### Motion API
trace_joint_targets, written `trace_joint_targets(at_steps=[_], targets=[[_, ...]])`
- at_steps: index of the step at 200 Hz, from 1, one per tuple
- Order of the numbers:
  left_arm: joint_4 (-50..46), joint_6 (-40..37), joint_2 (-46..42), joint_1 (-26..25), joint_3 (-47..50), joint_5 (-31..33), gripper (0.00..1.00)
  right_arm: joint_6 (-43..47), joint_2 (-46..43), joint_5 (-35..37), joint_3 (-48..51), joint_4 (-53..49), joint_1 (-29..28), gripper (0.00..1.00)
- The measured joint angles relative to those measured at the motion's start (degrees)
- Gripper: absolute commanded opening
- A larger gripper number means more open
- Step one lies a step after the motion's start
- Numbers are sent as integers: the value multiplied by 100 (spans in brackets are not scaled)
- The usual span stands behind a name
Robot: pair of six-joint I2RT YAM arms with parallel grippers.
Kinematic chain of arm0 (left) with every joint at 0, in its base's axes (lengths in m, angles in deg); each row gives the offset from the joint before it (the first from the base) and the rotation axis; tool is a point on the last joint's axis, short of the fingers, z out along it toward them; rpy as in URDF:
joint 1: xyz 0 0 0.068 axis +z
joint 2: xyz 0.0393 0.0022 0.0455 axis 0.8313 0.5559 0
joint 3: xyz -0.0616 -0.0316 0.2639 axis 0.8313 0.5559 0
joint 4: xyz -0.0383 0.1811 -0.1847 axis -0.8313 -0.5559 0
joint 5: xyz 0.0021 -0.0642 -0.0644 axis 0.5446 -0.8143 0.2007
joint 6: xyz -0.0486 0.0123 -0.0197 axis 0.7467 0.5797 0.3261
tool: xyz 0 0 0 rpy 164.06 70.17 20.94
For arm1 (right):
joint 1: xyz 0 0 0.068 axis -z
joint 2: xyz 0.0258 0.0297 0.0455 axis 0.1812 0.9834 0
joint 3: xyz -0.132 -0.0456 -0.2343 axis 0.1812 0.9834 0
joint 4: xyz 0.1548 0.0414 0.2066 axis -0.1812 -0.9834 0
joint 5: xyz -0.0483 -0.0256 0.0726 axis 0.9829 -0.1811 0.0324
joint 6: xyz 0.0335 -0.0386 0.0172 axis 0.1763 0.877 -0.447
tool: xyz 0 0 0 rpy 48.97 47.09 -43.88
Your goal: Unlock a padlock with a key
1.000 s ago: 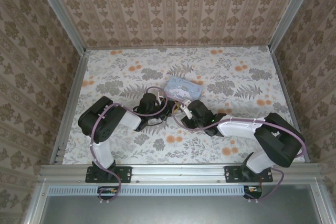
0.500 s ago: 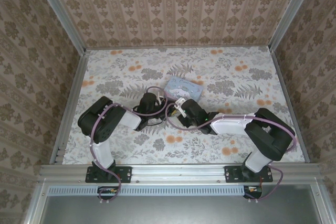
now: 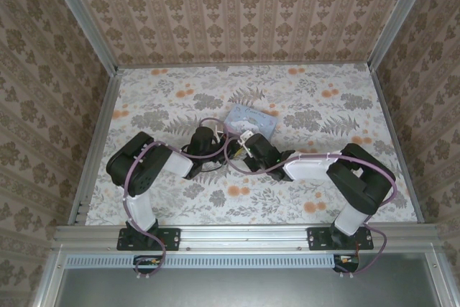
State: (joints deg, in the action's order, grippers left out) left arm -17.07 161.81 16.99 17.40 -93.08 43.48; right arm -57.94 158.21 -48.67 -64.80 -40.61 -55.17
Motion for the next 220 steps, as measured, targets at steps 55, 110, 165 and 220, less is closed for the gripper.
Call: trace_joint_targets(at_steps=[55,110,165,220], targets=[[332,4,0,33,68,90,0,-1233,-109,-2234,164,472,879,0],[503,7,0,35,120,90,0,-2090,-107,-3327,391,973,1294,12],[549,31,0,37,120,70,0,-2157,-361,-3517,433,859,1296,36],[466,46,0,68,120,-33,0,-1829,-1237,-3158,608,302,1294,41]])
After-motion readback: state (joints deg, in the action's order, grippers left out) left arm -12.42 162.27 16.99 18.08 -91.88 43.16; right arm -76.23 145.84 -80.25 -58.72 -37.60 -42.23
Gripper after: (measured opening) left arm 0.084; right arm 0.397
